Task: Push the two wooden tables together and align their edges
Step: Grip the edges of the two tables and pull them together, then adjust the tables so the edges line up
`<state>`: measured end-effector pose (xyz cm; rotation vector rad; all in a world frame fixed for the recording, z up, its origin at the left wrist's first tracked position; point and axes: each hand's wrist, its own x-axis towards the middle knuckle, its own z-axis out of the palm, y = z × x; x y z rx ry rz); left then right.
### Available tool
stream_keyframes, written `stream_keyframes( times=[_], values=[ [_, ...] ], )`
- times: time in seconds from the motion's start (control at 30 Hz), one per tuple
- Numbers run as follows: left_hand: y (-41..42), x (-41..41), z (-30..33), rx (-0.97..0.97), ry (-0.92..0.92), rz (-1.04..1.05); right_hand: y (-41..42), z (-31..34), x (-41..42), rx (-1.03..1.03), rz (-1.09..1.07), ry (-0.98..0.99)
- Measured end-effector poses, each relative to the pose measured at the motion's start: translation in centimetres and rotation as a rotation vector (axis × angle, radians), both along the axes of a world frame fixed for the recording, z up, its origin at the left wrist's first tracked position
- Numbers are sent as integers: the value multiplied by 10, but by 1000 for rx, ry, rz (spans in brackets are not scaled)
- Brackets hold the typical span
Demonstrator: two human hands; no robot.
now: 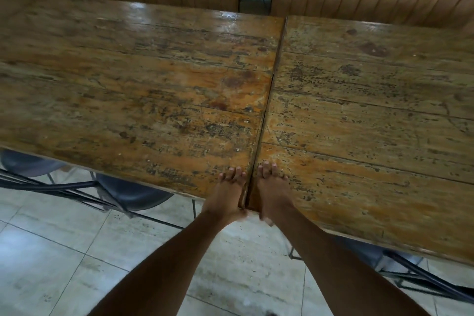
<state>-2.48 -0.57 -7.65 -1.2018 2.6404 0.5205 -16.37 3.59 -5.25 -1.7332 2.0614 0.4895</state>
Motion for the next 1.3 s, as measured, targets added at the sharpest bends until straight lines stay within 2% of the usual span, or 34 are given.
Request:
stream_keyframes(
  times=[0.07, 0.13, 0.2, 0.27, 0.37, 0.7, 0.87, 1.0, 1.17, 1.3],
  values=[
    [-4, 4, 28, 49, -162, -38, -7, 27, 8, 39, 2, 41],
    [-5, 14, 56, -1, -255, -82, -17, 53, 15, 91, 2, 49],
    [-10, 39, 81, -118, -227, -98, -27, 75, 33, 87, 34, 14],
    [-19, 72, 103, -220, -177, -78, -36, 92, 60, -80, 57, -42],
    [-40, 158, 136, -329, -113, 9, -62, 124, 140, -317, 90, -111],
    [-98, 473, 227, -626, -41, 222, -149, 215, 457, -636, 336, -271],
    [-100, 617, 269, -624, -78, 389, -178, 243, 602, -591, 448, -283],
    [-108, 730, 288, -637, -40, 530, -204, 256, 708, -566, 542, -317],
    [-130, 841, 279, -623, -83, 623, -246, 250, 819, -540, 631, -329],
    [-180, 936, 258, -588, -147, 623, -308, 221, 914, -493, 655, -373]
  ],
)
